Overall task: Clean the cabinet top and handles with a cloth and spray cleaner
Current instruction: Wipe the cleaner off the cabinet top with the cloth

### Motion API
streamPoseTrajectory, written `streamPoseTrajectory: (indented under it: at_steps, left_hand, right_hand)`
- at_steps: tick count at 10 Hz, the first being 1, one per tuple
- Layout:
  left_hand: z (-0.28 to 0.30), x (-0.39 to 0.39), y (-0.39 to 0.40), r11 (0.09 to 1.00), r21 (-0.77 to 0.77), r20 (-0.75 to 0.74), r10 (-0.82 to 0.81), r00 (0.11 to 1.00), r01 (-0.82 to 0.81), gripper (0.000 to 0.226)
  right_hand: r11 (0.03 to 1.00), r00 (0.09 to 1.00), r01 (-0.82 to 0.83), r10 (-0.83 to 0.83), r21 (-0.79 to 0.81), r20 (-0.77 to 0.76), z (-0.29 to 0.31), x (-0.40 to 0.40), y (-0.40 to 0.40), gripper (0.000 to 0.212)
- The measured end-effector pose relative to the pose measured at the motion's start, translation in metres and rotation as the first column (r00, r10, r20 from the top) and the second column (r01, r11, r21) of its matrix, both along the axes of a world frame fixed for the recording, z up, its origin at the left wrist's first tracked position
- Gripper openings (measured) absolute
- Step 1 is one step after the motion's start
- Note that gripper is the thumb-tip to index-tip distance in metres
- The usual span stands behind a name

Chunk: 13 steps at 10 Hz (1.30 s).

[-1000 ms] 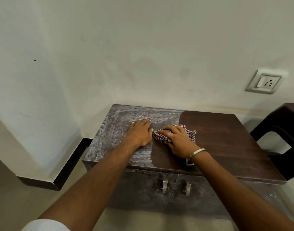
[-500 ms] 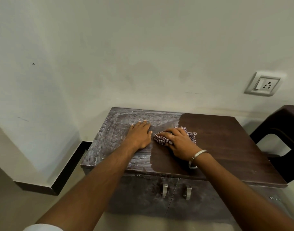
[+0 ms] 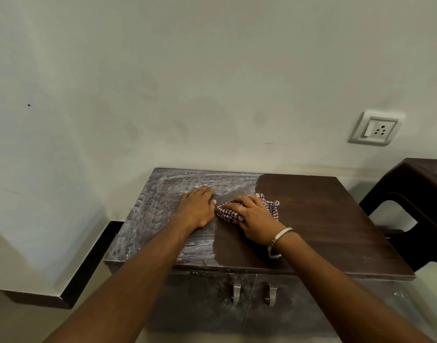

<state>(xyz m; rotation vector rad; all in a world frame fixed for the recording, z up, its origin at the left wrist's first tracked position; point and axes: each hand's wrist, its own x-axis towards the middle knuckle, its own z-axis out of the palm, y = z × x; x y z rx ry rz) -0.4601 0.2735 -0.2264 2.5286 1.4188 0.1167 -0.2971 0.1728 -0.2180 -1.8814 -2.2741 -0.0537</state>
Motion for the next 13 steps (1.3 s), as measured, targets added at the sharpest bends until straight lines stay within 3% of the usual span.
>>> streamPoseTrajectory:
  at_steps: [3, 5, 7, 9, 13]
  left_hand:
    - [-0.003, -0.001, 0.005, 1.0, 0.006, 0.008, -0.005, 1.0, 0.005, 0.055]
    - [-0.001, 0.0, 0.008, 1.0, 0.003, 0.005, 0.003, 1.0, -0.003, 0.055]
    - [0.001, 0.001, 0.008, 1.0, 0.001, 0.005, -0.005, 1.0, 0.005, 0.054]
    - [0.003, 0.004, 0.013, 1.0, -0.001, 0.002, -0.004, 1.0, 0.004, 0.054]
    - [0.003, 0.008, 0.021, 1.0, -0.004, 0.0, -0.006, 1.0, 0.006, 0.054]
  right_hand:
    - [0.996, 0.996, 0.093, -0.093, -0.008, -0.01, 0.002, 0.002, 0.018, 0.047]
    - [1.0, 1.0, -0.007, 0.006, -0.027, -0.021, -0.006, 0.018, 0.009, 0.046]
    - [0.995, 0.995, 0.094, -0.094, -0.028, 0.023, 0.001, 0.021, 0.028, 0.047]
    - [1.0, 1.0, 0.012, -0.012, -0.01, 0.017, -0.004, 0.016, 0.026, 0.047]
    - [0.997, 0.997, 0.071, -0.071, -0.006, 0.031, -0.004, 0.02, 0.05, 0.047]
